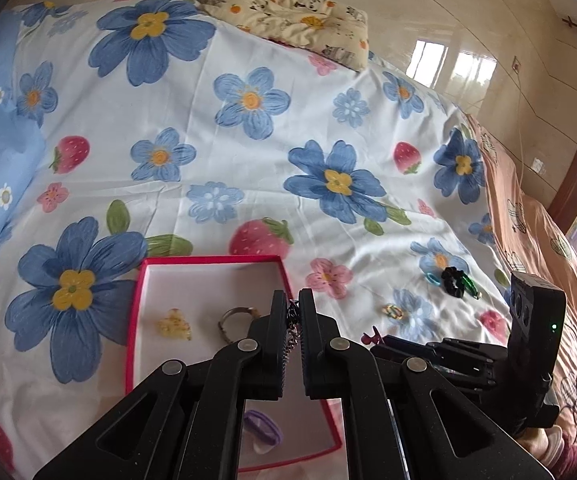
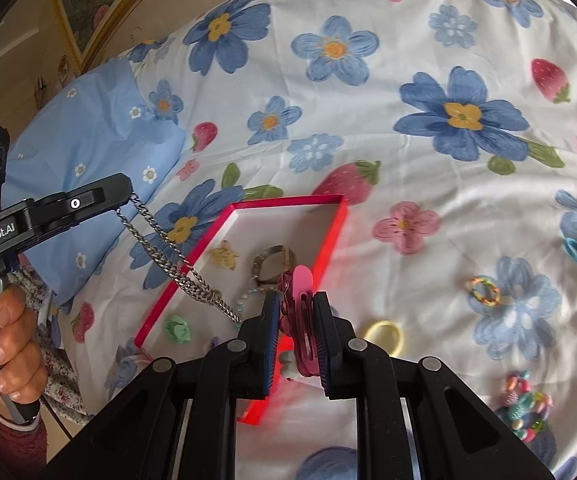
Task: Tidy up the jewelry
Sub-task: 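Carry the chain and pink clip into the red box and open both tools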
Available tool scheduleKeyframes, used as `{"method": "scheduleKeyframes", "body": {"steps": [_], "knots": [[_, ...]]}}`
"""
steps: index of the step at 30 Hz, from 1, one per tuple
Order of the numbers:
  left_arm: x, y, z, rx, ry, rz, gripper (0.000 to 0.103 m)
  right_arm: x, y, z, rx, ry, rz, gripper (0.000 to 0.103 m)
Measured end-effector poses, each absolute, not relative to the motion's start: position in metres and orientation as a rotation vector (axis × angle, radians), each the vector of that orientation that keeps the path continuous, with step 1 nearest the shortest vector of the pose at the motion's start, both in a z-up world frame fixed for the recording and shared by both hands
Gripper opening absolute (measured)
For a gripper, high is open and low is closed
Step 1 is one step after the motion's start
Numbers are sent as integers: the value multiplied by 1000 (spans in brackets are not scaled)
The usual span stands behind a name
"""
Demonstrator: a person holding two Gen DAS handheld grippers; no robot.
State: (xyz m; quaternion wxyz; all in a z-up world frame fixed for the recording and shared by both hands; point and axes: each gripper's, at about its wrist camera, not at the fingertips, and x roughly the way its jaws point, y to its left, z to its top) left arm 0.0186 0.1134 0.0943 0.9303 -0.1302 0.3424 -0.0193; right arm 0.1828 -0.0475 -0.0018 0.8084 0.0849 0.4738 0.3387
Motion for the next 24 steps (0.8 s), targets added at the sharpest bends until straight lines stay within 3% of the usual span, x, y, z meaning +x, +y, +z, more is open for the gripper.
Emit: {"method": "scheduleKeyframes", "body": {"steps": [24], "knots": [[46, 167, 16, -375, 861, 77, 4, 176, 38, -59, 62, 1157, 825, 16]]}}
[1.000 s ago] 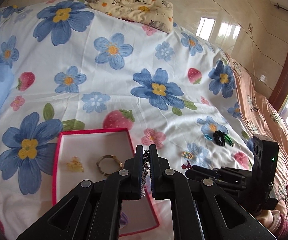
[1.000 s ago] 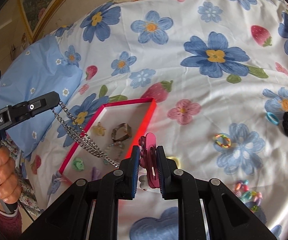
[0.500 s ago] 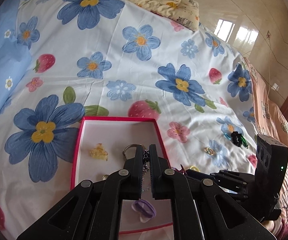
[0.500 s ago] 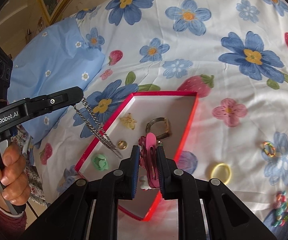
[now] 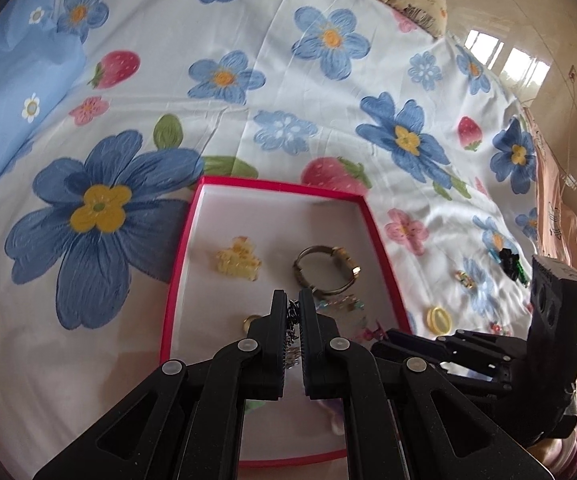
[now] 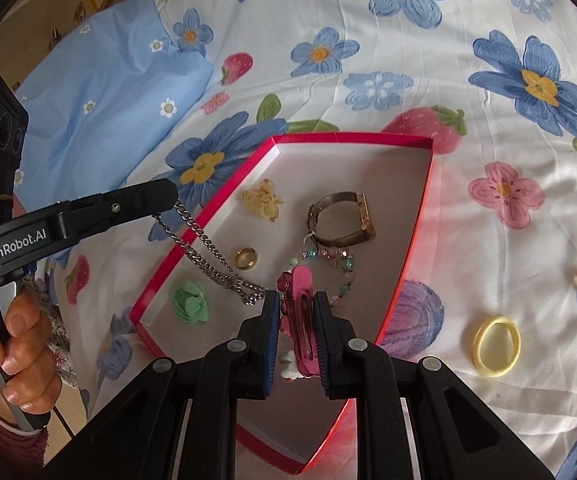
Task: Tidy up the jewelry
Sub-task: 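Carry the chain and pink clip into the red box and open both tools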
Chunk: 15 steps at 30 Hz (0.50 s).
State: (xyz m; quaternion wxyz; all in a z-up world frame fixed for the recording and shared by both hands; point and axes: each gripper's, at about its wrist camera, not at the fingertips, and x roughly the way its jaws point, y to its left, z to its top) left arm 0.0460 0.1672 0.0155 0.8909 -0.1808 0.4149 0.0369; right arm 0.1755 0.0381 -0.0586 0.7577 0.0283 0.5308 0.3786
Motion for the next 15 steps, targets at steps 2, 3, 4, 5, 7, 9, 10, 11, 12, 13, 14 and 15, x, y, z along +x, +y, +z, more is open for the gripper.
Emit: {"method": "scheduleKeyframes", "body": {"steps": [2, 3, 4, 5, 7, 9, 10, 11, 12, 13, 14, 15], "knots": [[50, 171, 5, -382, 882, 89, 4, 176, 42, -64, 45, 1169, 821, 16], [53, 173, -1, -384, 893, 96, 4, 176, 43, -66, 40, 1174, 819, 16], [56, 175, -6, -387, 903, 102, 4, 177, 45, -68, 32, 1180, 817, 16], [58, 177, -12, -390, 914, 108, 4, 177, 46, -71, 25, 1185, 814, 16], [62, 179, -21, -395, 931, 117, 4, 178, 48, -74, 13, 1192, 811, 16], [65, 180, -29, -394, 947, 122, 4, 178, 50, -76, 1, 1199, 810, 16], [67, 180, -33, -392, 955, 126, 4, 178, 51, -77, -3, 1201, 810, 16], [68, 180, -37, -388, 961, 130, 4, 178, 52, -78, -10, 1199, 811, 16], [69, 180, -39, -387, 966, 133, 4, 177, 53, -78, -18, 1199, 811, 16], [71, 180, -42, -385, 973, 135, 5, 177, 54, -78, -26, 1199, 813, 16], [71, 180, -44, -385, 977, 136, 5, 177, 55, -79, -30, 1201, 815, 16], [71, 180, -47, -384, 980, 137, 5, 176, 56, -79, -34, 1202, 816, 16]]}}
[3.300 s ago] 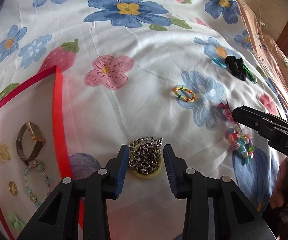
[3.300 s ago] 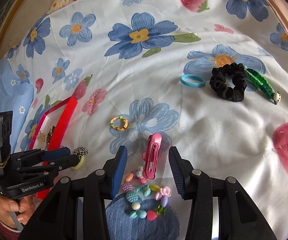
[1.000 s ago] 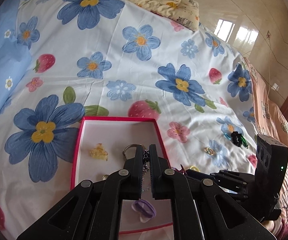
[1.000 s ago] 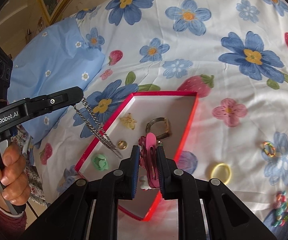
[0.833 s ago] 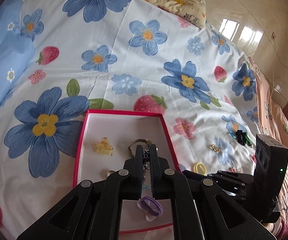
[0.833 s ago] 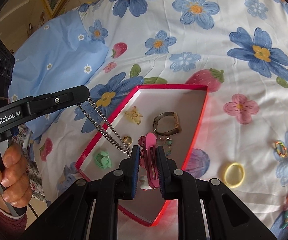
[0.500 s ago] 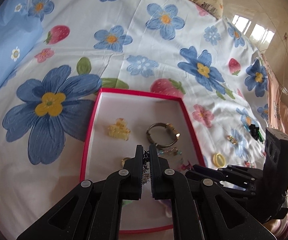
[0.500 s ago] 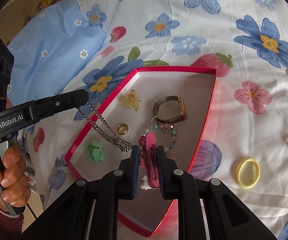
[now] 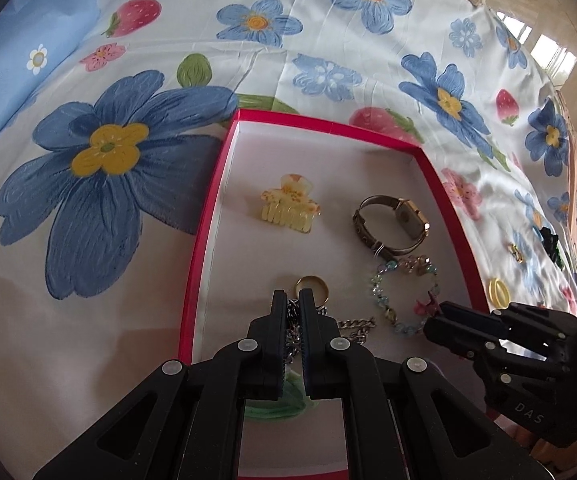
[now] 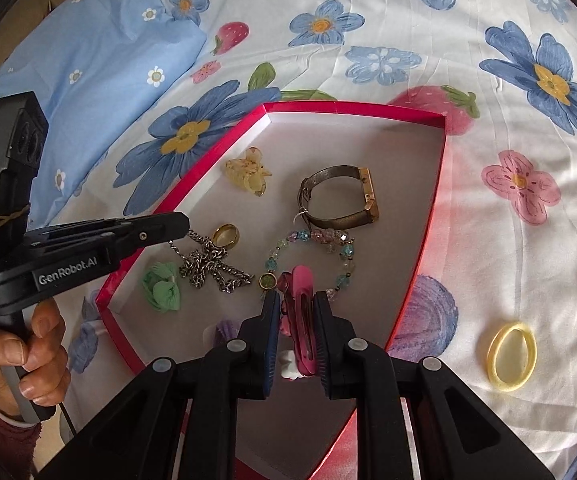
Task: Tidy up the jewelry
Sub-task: 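Carry the chain and pink clip into the red box and open both tools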
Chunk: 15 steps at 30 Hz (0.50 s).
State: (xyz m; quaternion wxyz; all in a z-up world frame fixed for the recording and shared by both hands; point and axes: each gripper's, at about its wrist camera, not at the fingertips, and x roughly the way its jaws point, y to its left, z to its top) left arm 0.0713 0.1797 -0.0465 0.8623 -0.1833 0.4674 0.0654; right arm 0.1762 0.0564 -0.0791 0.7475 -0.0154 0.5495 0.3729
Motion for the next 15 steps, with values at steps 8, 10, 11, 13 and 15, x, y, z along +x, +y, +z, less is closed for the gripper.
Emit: {"method": "scheduleKeyframes", "body": {"steps": [8, 10, 11, 13, 15], "knots": [[75, 176, -60, -368, 1021, 149, 5, 173, 63, -81, -61, 1205, 820, 17], [75, 175, -60, -363, 1019, 153, 5, 173, 62, -81, -58, 1205, 821, 17], [76, 175, -60, -362, 1020, 154, 5, 173, 63, -81, -55, 1205, 820, 17], [76, 175, -60, -361, 1021, 159, 6, 173, 63, -81, -50, 1206, 820, 18], [76, 175, -59, -364, 1022, 164, 10, 174, 62, -81, -39, 1208, 822, 18]]}}
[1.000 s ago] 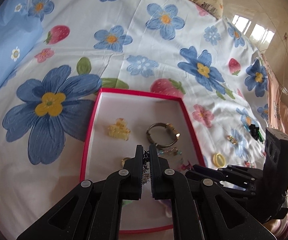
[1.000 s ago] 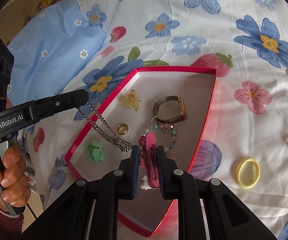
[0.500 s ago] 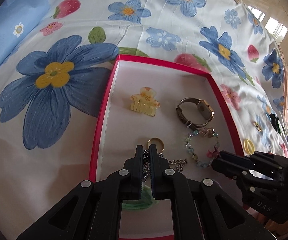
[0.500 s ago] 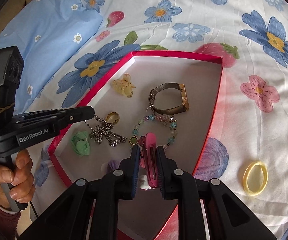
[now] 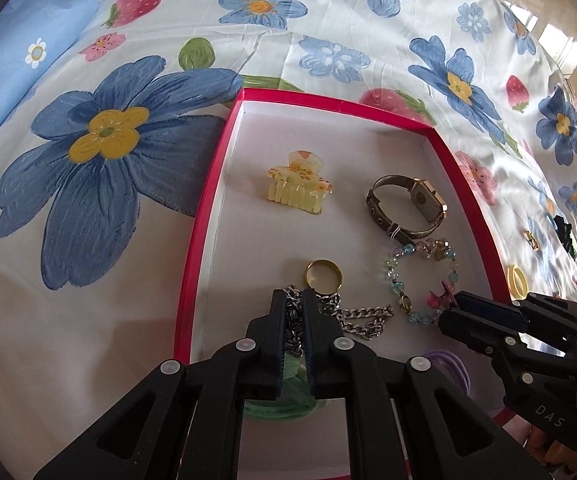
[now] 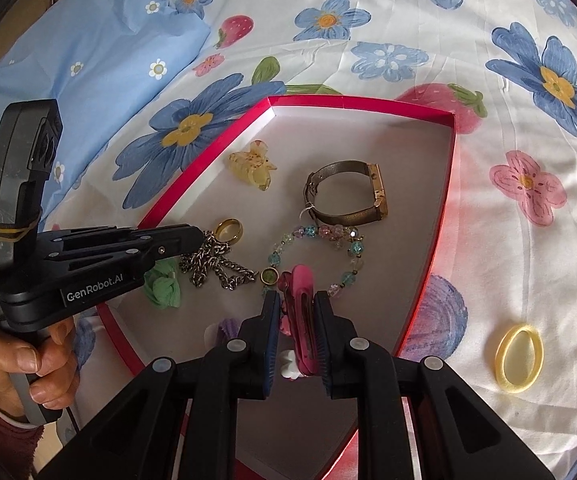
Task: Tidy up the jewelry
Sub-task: 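Carry the chain and pink clip into the red box and open both tools, then grasp the yellow hair tie with the left tool while the right tool grasps the colorful beaded bracelet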
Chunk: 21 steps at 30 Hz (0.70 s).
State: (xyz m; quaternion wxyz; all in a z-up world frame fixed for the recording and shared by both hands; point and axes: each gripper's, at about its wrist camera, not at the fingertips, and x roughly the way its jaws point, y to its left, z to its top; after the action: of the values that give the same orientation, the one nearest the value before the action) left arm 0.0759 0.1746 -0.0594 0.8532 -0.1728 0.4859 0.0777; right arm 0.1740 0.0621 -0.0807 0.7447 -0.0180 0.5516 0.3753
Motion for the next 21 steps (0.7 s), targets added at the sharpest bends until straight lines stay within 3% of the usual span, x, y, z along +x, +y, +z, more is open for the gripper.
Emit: {"method": "scheduleKeyframes", "body": {"steps": [2, 9, 12, 15, 21], "knots": [[75, 175, -59, -366, 1022, 171, 17, 175, 60, -80, -23, 1211, 826, 19], [72, 174, -53, -359, 1008, 181, 23, 174, 52, -74, 17, 1205, 825, 22], [69, 172, -47, -357, 997, 183, 37, 173, 44, -66, 40, 1188, 824, 23], [65, 169, -40, -352, 983, 184, 44, 172, 35, -55, 65, 1163, 822, 31], [52, 160, -20, -361, 948, 174, 55, 167, 5, -34, 127, 1116, 796, 39]]}}
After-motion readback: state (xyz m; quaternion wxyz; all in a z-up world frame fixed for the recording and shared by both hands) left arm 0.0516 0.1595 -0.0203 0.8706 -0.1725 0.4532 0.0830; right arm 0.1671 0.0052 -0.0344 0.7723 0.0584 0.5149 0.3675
